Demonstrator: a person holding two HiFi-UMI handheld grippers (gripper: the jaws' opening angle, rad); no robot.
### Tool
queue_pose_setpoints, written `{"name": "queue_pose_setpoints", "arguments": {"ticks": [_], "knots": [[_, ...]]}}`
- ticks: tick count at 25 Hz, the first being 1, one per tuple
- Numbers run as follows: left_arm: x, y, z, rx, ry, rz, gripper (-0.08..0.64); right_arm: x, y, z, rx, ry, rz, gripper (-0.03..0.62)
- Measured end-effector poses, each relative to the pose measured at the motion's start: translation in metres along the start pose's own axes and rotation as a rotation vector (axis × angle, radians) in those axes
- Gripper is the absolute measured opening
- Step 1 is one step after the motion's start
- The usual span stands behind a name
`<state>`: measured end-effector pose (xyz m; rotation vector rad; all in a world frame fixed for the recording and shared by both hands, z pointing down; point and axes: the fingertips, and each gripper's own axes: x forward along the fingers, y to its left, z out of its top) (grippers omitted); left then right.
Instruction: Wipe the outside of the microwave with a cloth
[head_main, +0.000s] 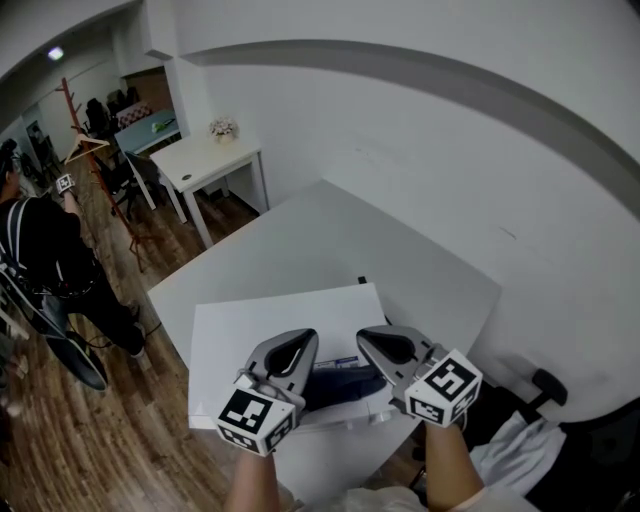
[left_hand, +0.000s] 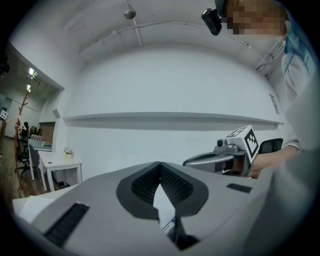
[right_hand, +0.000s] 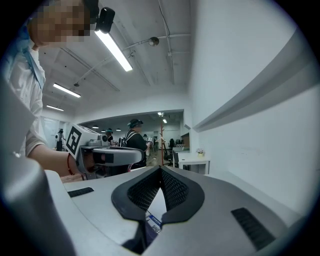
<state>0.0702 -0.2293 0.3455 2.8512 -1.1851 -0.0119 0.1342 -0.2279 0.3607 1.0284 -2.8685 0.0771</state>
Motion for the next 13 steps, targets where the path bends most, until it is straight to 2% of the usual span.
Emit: {"name": "queue_pose_setpoints", "arguments": {"ticks": [7,13], "knots": [[-0.003,-0.011,0.001,0.040,0.042,0.006,0.002,-0.012,0.005,0.003,0.006,-0.008,0.026,0.032],[0.007,-0.006,0.009,0.060,0.014,0.014,0.002,-0.008,-0.004,0.015,-0.026,-0.024,0.069,0.032]]}}
